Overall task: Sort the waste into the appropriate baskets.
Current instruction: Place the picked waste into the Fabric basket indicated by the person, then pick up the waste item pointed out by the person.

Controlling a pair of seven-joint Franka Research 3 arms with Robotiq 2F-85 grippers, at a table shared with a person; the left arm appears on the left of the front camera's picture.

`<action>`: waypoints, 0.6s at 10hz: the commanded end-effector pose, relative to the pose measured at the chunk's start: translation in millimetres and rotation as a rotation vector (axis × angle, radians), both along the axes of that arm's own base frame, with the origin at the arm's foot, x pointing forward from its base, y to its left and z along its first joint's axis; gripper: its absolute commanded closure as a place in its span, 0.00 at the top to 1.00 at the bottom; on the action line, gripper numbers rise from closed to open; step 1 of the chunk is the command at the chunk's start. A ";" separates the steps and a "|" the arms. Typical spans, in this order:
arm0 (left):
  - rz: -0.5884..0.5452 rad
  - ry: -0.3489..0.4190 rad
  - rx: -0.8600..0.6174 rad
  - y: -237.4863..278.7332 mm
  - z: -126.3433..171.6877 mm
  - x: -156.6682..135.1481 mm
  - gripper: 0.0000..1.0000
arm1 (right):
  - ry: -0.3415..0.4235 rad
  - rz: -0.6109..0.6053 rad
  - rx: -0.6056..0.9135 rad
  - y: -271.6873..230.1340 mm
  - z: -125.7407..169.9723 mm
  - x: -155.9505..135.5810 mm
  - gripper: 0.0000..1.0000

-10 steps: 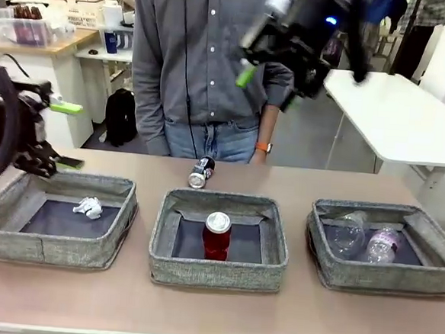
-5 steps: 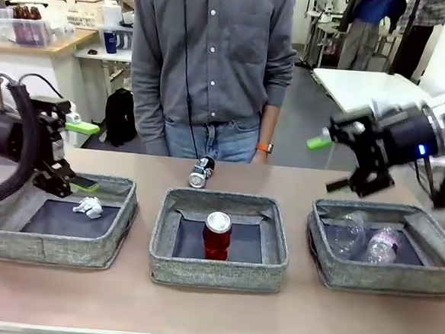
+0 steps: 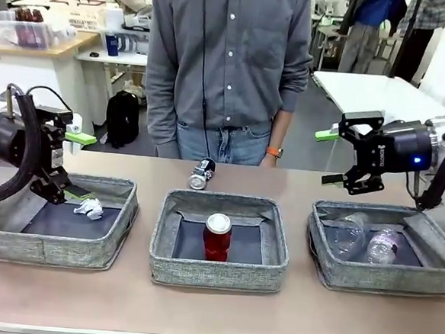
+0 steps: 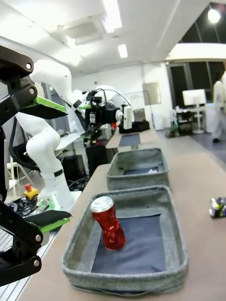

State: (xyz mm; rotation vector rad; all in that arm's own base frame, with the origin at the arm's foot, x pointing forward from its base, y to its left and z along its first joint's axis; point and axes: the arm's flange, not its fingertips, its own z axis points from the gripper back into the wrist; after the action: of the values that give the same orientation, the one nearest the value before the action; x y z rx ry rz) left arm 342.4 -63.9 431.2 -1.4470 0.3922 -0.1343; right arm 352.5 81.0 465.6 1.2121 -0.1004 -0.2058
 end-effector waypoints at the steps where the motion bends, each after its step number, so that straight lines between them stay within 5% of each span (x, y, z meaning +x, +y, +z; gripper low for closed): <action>1: 0.016 -0.026 -0.021 -4.3 5.8 -5.9 1.00 | 0.019 0.004 -0.021 -2.4 9.7 -4.9 1.00; 6: 0.016 -0.026 -0.021 -4.3 5.8 -5.9 1.00 | 0.019 0.004 -0.021 -2.4 9.7 -4.9 1.00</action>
State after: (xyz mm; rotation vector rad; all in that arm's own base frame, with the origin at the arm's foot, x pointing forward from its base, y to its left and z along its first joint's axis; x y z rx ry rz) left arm 340.1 -65.0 435.8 -1.4475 0.3801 -0.1443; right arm 348.5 80.0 471.8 1.2015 -0.1020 -0.2004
